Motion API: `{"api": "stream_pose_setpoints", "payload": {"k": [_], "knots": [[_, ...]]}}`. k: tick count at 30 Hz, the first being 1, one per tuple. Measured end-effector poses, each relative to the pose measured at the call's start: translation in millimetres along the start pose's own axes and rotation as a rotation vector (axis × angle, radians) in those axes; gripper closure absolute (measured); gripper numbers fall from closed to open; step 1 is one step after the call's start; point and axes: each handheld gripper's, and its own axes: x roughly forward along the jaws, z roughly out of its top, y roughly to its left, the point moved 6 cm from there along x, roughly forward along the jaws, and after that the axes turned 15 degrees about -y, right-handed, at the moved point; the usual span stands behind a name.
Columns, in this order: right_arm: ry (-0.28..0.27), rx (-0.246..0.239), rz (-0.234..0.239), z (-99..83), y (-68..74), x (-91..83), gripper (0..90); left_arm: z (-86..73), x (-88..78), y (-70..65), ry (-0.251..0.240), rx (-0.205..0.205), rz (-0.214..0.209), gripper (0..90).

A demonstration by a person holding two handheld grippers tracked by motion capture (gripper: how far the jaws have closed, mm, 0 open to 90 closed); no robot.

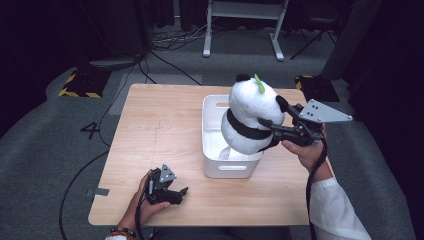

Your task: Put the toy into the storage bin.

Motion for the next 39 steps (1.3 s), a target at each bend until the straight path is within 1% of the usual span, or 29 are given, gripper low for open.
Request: {"api": "stream_pose_setpoints", "payload": {"k": [7,14,20,22,24,27,28,30,35,39], "knots": [[-0.001,-0.002,0.020,1.5,9.3,8.3,40.1,0.0,0.0,0.0,0.000,0.000,0.000,14.8],[0.009,-0.009,0.035,1.0,16.7,16.9,39.9,0.0,0.0,0.0,0.000,0.000,0.000,14.9],[0.013,-0.006,0.056,-0.9,24.2,24.3,39.9,0.0,0.0,-0.1,-0.001,0.000,0.001,14.9],[0.021,-0.005,0.064,-3.0,26.9,26.4,39.8,0.0,-0.1,-0.1,-0.002,0.001,0.000,15.1],[0.022,-0.003,0.061,-6.2,28.7,29.0,39.7,0.0,-0.1,-0.1,-0.002,0.001,0.000,15.0],[0.024,0.011,0.078,-12.1,32.3,31.5,39.7,-0.3,-0.4,-0.4,-0.001,0.001,-0.002,15.1],[0.030,0.008,0.078,-14.4,33.1,32.3,39.7,-0.2,-0.4,-0.3,-0.001,0.002,-0.002,15.2],[0.039,0.001,0.074,-18.1,33.4,33.2,39.6,-0.3,-0.4,-0.4,0.000,0.001,-0.003,15.2],[0.044,0.021,0.075,-26.5,32.4,33.3,39.3,-0.2,-0.4,-0.2,-0.001,0.003,-0.003,15.2],[0.055,0.018,0.076,-34.1,33.5,33.3,39.0,-0.3,-0.5,-0.4,0.000,0.001,-0.002,15.2]]}}
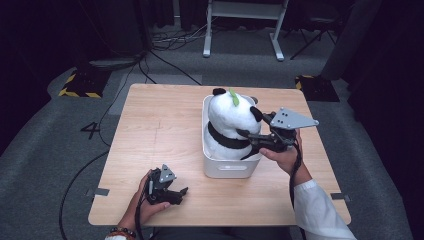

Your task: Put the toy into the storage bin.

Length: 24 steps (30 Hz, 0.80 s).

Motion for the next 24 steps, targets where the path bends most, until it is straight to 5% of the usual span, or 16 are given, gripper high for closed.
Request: {"api": "stream_pose_setpoints", "payload": {"k": [24], "knots": [[0.029,0.054,0.013,-37.2,-4.3,-3.9,37.2,0.1,0.1,0.0,-0.002,0.001,0.001,15.2]]}}
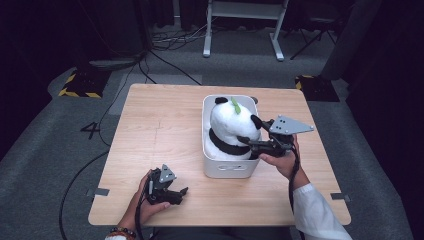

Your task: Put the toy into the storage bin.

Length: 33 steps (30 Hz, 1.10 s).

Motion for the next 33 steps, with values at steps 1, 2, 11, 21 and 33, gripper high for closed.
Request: {"api": "stream_pose_setpoints", "payload": {"k": [1,2,11,21,33], "knots": [[0.000,0.000,0.000,-1.2,-0.2,0.0,37.2,0.0,0.0,0.0,0.000,0.000,0.000,15.2],[0.002,0.001,0.002,-2.8,-0.3,0.0,37.1,0.0,0.0,0.0,0.000,0.000,0.000,15.2],[0.027,0.006,0.008,-16.9,-1.9,0.4,36.6,0.0,0.0,0.0,0.001,0.000,-0.001,15.1],[0.058,0.009,0.017,-28.7,-1.8,2.2,35.4,0.0,0.0,0.0,0.001,0.000,-0.001,15.1],[0.088,0.030,0.024,-44.5,-3.7,5.6,33.9,0.0,0.0,0.1,0.001,0.000,-0.001,15.2]]}}
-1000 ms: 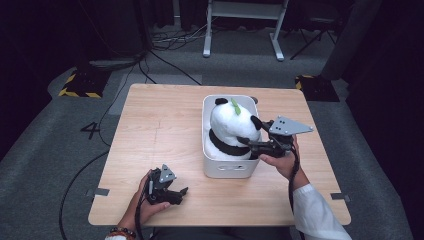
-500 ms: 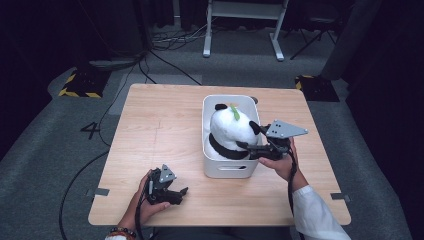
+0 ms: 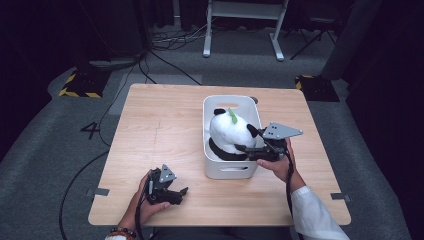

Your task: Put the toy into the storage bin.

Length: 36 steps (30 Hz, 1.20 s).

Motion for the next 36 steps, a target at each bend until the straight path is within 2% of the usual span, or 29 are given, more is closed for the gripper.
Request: {"api": "stream_pose_setpoints", "payload": {"k": [21,27,36], "knots": [[0.033,0.038,0.008,-1.5,-3.4,-1.0,22.5,0.1,0.1,0.0,-0.001,0.000,0.000,15.2],[0.057,0.008,0.017,-1.1,1.1,-0.5,19.0,0.1,0.1,0.0,0.000,0.000,0.001,15.1],[0.067,0.005,0.000,0.7,1.4,-1.6,14.1,0.0,0.0,0.0,0.001,0.000,0.001,15.1]]}}
